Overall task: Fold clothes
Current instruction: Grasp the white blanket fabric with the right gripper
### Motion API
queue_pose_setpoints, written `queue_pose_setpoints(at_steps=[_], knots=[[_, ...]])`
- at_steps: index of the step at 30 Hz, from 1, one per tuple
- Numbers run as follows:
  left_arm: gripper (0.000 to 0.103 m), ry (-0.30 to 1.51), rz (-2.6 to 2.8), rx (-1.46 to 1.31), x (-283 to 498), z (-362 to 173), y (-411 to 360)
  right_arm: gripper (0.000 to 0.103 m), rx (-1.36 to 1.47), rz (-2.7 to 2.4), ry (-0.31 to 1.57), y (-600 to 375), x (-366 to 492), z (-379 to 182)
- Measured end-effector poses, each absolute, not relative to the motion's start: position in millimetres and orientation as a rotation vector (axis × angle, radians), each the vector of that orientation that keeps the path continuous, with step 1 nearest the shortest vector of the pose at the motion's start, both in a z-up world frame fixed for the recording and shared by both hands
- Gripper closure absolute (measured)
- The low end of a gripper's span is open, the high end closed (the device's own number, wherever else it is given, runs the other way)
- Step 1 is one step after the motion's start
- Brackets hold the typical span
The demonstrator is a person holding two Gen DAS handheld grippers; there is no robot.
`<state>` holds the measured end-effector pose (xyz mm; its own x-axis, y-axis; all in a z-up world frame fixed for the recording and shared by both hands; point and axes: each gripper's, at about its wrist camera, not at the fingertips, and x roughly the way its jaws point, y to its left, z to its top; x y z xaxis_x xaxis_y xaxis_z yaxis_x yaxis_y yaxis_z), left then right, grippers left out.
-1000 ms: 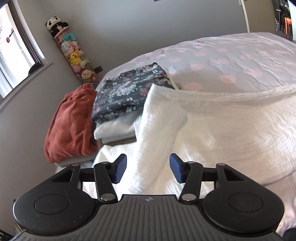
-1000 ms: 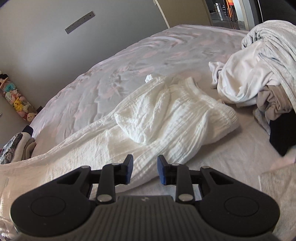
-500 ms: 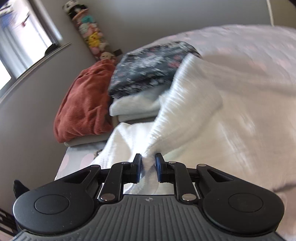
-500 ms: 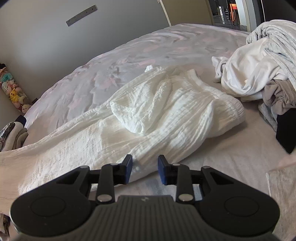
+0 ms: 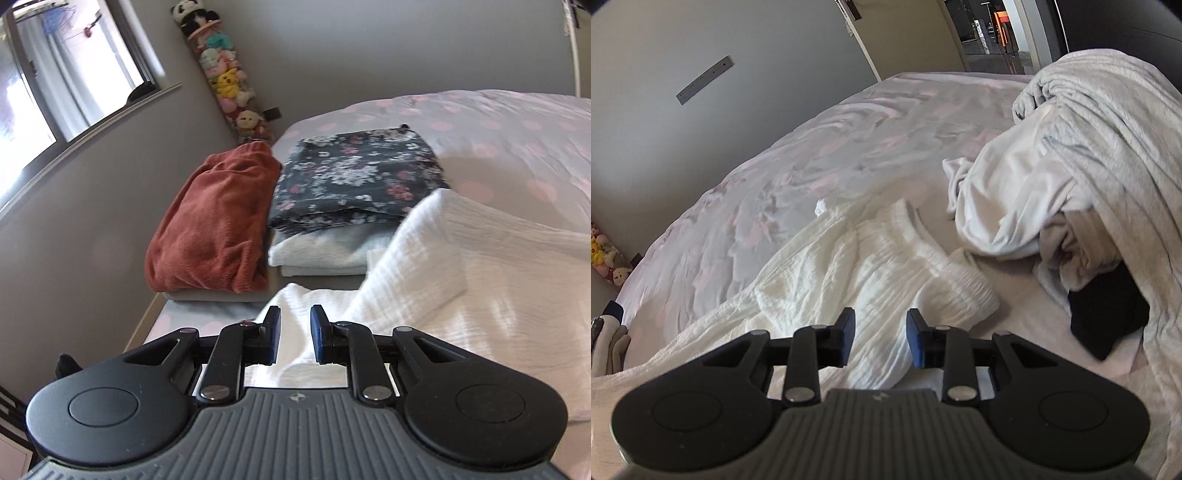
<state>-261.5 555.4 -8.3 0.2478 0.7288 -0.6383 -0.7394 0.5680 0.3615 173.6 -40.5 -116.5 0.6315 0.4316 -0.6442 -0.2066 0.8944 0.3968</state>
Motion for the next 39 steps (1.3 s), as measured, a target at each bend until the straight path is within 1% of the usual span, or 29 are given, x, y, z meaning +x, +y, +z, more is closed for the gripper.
queue_pose_setpoints(at_steps=[2,3,4,10,12,14,18,19,20,21,22,23,24,28,32,35,39], knots=[[0.087,0.877,0.978,-0.027,-255,-11,547,0.068,0.273,0.389,0.817,-45,198,-113],[0.087,0.887,0.967,-0.038,-251,-13,543,0.063,0.263,0.391,0.827,-46,210,-112],[0.087,0.896,0.956,-0.049,-247,-16,539,0.062,0.259,0.394,0.845,-49,224,-112],[0.087,0.947,0.892,-0.085,-218,-34,511,0.059,0.342,0.442,0.992,-54,296,-127],[0.087,0.956,0.871,-0.102,-208,-40,501,0.054,0.304,0.443,1.019,-46,312,-136],[0.086,0.967,0.848,-0.115,-200,-45,491,0.052,0.274,0.446,1.043,-38,325,-146],[0.086,0.992,0.823,-0.119,-188,-55,477,0.052,0.265,0.458,1.074,-27,341,-165],[0.086,0.997,0.819,-0.123,-186,-57,475,0.053,0.271,0.459,1.073,-26,343,-168],[0.086,1.002,0.815,-0.131,-185,-60,473,0.063,0.280,0.462,1.075,-25,344,-171],[0.086,1.005,0.812,-0.141,-183,-62,472,0.084,0.301,0.483,1.086,-25,344,-171],[0.086,1.007,0.809,-0.149,-183,-64,471,0.085,0.321,0.501,1.094,-25,344,-171],[0.086,1.005,0.807,-0.157,-183,-65,471,0.090,0.332,0.506,1.087,-27,341,-167],[0.086,1.003,0.804,-0.166,-183,-66,470,0.093,0.342,0.511,1.079,-28,339,-163],[0.086,0.988,0.791,-0.201,-184,-68,468,0.094,0.370,0.543,1.030,-43,320,-130],[0.086,0.977,0.777,-0.219,-183,-70,464,0.094,0.399,0.552,1.042,-65,291,-102],[0.086,0.970,0.760,-0.225,-182,-70,460,0.094,0.420,0.519,1.088,-84,269,-97],[0.086,0.968,0.741,-0.222,-181,-70,455,0.094,0.428,0.477,1.121,-109,248,-115]])
